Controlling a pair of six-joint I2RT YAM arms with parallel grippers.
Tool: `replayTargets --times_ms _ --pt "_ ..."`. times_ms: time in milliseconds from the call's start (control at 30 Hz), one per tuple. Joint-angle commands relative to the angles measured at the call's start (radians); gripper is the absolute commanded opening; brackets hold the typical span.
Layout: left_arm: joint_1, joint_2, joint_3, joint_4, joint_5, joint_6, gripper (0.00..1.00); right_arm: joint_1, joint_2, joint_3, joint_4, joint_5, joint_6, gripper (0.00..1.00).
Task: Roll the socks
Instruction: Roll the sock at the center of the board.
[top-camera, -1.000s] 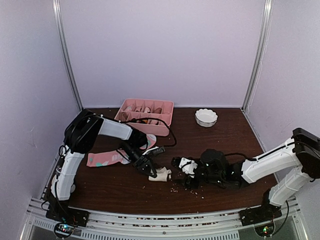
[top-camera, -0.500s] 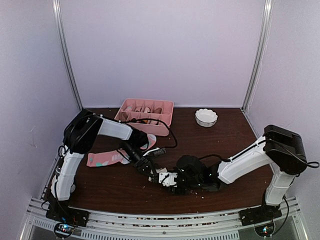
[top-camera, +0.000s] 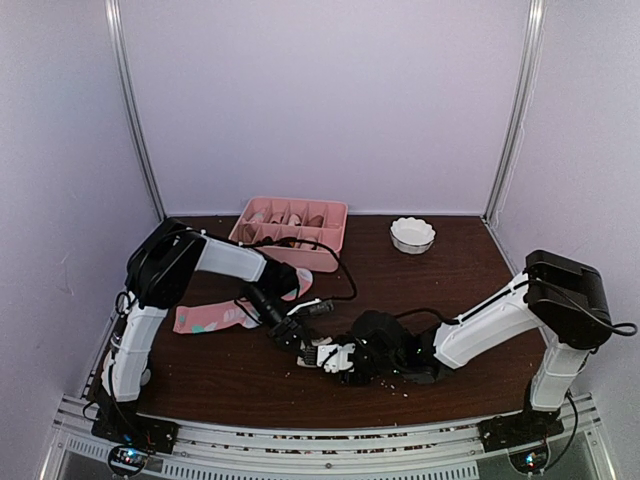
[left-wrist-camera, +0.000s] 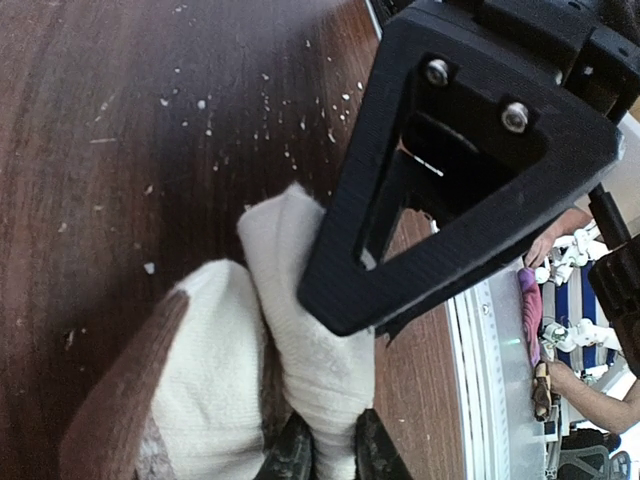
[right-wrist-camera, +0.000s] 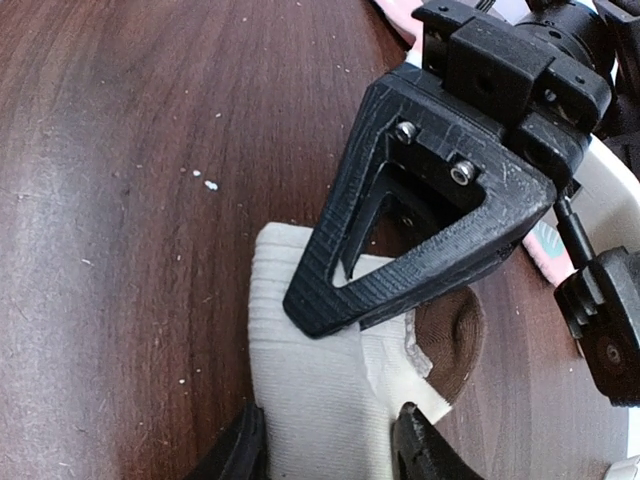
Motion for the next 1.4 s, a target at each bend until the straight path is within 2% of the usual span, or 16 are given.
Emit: replayTargets --times_ms 0,200,400,467,500,600,633,667,767,867,1033,1133,1167,1267,1367 --pt "-0.035 0.064 -0.034 0.007 -0.259 0.003 0.17 -0.004 0.025 0.012 -0.006 0.045 -0.047 0.43" --pt "-0.038 0.043 -0.019 0.008 -0.273 0.010 0.18 -0.018 0.059 0.012 -0.051 -0.004 -0.020 0.34" --pt "-0.037 0.009 0.002 0.007 -0.293 0.037 0.24 -0.038 0.139 0.032 -0.146 -0.100 0.016 0.29" --pt "-0.036 -0.014 0.004 0.008 -0.295 0.046 0.34 -0.051 0.168 0.060 -0.214 -0.157 0.033 0.23" --pt "-0.034 -0.031 0.003 0.008 -0.291 0.054 0.40 -0.058 0.177 0.077 -0.248 -0.188 0.048 0.16" --pt "-0.012 -0.113 -0.017 0.037 -0.277 0.053 0.62 -0.071 0.173 0.092 -0.302 -0.256 0.092 0.04" --pt "0.001 -0.150 -0.030 0.056 -0.269 0.049 0.88 -0.073 0.168 0.095 -0.319 -0.273 0.106 0.00" --pt "0.015 -0.194 -0.044 0.081 -0.270 0.040 0.97 -0.075 0.162 0.100 -0.341 -0.293 0.118 0.00" --pt "0.076 -0.367 -0.133 0.233 -0.298 -0.023 0.98 -0.078 0.161 0.141 -0.452 -0.353 0.177 0.00" --pt "0.106 -0.520 -0.178 0.302 -0.395 -0.050 0.98 -0.084 0.181 0.206 -0.569 -0.419 0.257 0.00" --pt "0.108 -0.730 -0.273 0.437 -0.677 -0.106 0.98 -0.113 0.229 0.310 -0.705 -0.553 0.435 0.00" --pt "0.129 -0.723 -0.297 0.543 -0.957 -0.274 0.98 -0.132 0.257 0.345 -0.744 -0.631 0.540 0.00" --pt "0.146 -0.697 -0.271 0.489 -0.918 -0.249 0.98 -0.136 0.260 0.351 -0.752 -0.647 0.566 0.00" --pt "0.194 -0.657 -0.244 0.374 -0.674 -0.193 0.98 -0.155 0.278 0.366 -0.772 -0.678 0.652 0.00" --pt "0.143 -0.711 -0.362 0.422 -0.610 -0.114 0.98 -0.197 0.313 0.376 -0.793 -0.701 0.763 0.00"
